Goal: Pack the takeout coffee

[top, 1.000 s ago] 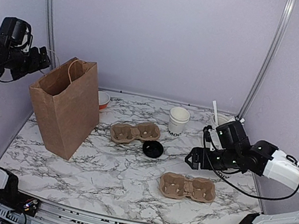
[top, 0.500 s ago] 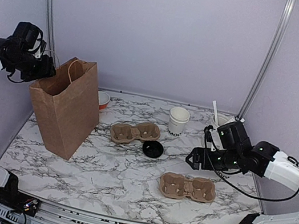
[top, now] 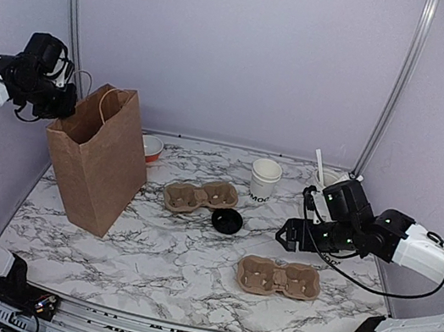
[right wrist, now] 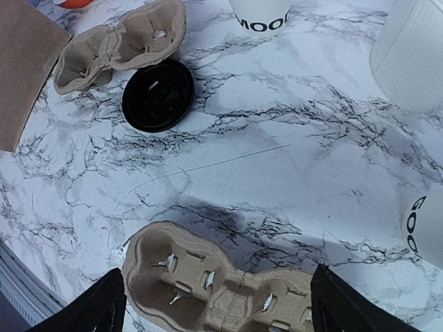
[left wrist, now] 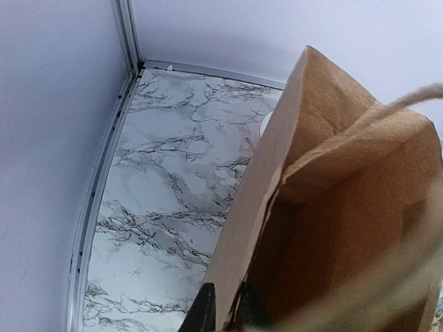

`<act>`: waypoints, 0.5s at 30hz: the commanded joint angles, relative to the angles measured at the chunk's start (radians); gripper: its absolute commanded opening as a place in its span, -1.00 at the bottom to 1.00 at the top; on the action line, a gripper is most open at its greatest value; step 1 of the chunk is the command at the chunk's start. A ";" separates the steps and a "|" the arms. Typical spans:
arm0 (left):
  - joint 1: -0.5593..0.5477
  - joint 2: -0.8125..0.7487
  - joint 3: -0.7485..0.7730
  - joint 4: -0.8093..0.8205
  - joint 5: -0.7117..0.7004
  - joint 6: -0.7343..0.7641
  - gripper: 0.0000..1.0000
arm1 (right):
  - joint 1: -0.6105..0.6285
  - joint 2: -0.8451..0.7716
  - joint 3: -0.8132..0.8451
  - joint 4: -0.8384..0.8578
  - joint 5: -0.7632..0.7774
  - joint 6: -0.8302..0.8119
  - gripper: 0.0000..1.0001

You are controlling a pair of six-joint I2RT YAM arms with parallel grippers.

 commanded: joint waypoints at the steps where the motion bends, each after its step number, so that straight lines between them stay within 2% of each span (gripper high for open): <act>1: -0.018 0.013 0.037 -0.039 -0.005 0.044 -0.91 | 0.010 -0.002 0.006 0.020 0.002 -0.014 0.80; 3: -0.036 0.010 0.063 -0.051 -0.028 0.062 -1.00 | 0.010 0.001 0.009 0.018 0.000 -0.017 0.80; 6: -0.085 0.004 0.125 -0.081 -0.088 0.103 -1.00 | 0.010 0.006 0.016 0.009 -0.001 -0.023 0.80; 15: -0.339 0.028 0.273 -0.226 -0.289 0.226 -1.00 | 0.010 0.014 0.031 -0.030 -0.008 -0.028 0.79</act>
